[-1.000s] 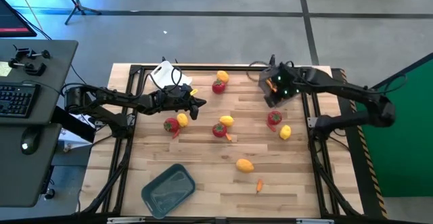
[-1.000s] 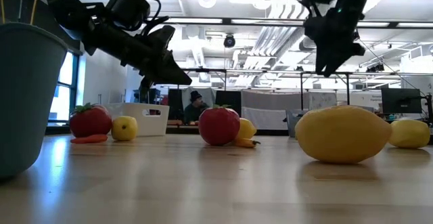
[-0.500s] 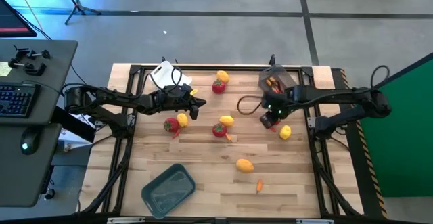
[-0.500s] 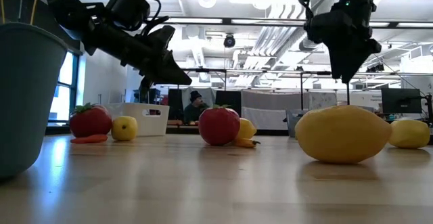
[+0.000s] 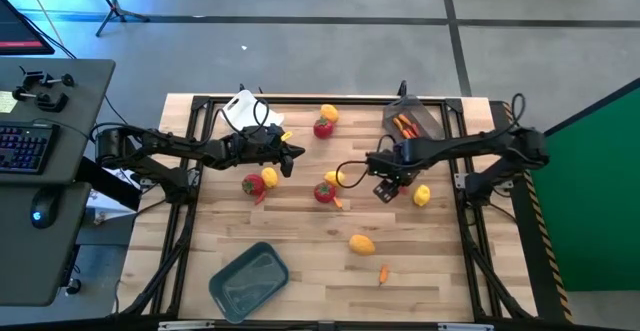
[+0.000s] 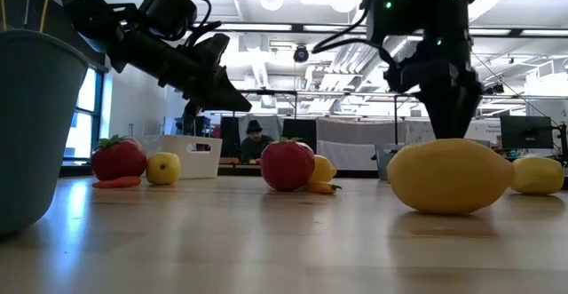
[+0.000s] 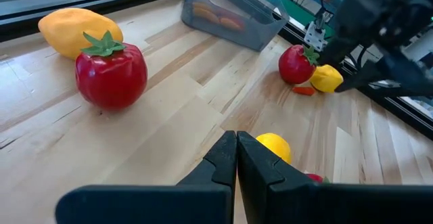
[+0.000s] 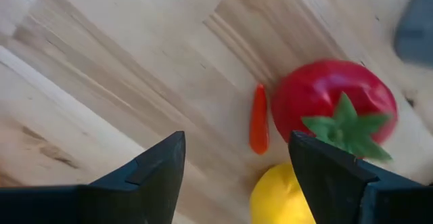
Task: Sort produce into baskets
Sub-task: Put the red chili pepper into the black transparent bin
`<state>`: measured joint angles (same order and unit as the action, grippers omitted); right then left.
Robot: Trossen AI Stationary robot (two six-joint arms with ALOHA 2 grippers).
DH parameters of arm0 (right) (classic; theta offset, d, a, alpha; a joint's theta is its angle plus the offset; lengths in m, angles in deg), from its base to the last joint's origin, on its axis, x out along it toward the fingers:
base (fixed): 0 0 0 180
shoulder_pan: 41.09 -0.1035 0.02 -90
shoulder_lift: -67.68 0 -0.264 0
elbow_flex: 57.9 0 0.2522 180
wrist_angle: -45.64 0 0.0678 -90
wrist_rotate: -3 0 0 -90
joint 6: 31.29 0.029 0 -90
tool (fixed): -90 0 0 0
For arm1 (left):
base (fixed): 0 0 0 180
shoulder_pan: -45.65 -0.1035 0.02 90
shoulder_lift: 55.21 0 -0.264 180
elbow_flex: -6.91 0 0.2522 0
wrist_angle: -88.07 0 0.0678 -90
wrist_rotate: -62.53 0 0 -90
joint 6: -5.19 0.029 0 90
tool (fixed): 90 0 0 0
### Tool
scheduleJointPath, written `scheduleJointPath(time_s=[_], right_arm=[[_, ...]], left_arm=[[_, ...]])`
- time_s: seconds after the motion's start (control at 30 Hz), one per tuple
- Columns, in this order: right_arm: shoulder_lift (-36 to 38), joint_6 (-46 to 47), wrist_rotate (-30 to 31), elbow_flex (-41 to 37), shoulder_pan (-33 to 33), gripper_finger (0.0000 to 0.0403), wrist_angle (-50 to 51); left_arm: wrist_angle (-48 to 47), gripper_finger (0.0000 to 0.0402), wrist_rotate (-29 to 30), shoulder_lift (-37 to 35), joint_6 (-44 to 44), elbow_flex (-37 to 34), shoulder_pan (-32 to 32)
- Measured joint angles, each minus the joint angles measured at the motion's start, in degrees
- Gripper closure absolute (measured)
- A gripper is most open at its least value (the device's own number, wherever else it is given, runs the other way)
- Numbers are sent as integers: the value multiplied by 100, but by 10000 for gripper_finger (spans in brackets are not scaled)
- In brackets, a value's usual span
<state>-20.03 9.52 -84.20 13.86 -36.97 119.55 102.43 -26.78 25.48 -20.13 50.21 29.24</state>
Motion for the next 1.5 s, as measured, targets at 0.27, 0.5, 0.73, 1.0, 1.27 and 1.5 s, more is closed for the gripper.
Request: scheduleJointPath(time_s=[0.27, 0.5, 0.73, 1.0, 1.27, 1.5], right_arm=[[-409, -672, -46, 0, 77, 148, -354], [-457, -1394, -140, 2, 528, 148, -685], [-456, -1930, -190, 2, 796, 148, -867], [-456, -2101, 11, 233, 632, 148, -223], [-456, -2416, 80, 799, 316, 148, 85], [-501, -2628, 114, 855, 179, 148, 199]], left_arm=[[0, 402, 0, 0, -2, 0, -2], [0, 402, 0, 0, -3, 0, -1], [0, 401, 0, 0, -4, 0, 1], [0, 402, 0, 0, -5, 0, 1], [0, 401, 0, 0, -4, 0, 1], [0, 401, 0, 0, -1, 0, 1]])
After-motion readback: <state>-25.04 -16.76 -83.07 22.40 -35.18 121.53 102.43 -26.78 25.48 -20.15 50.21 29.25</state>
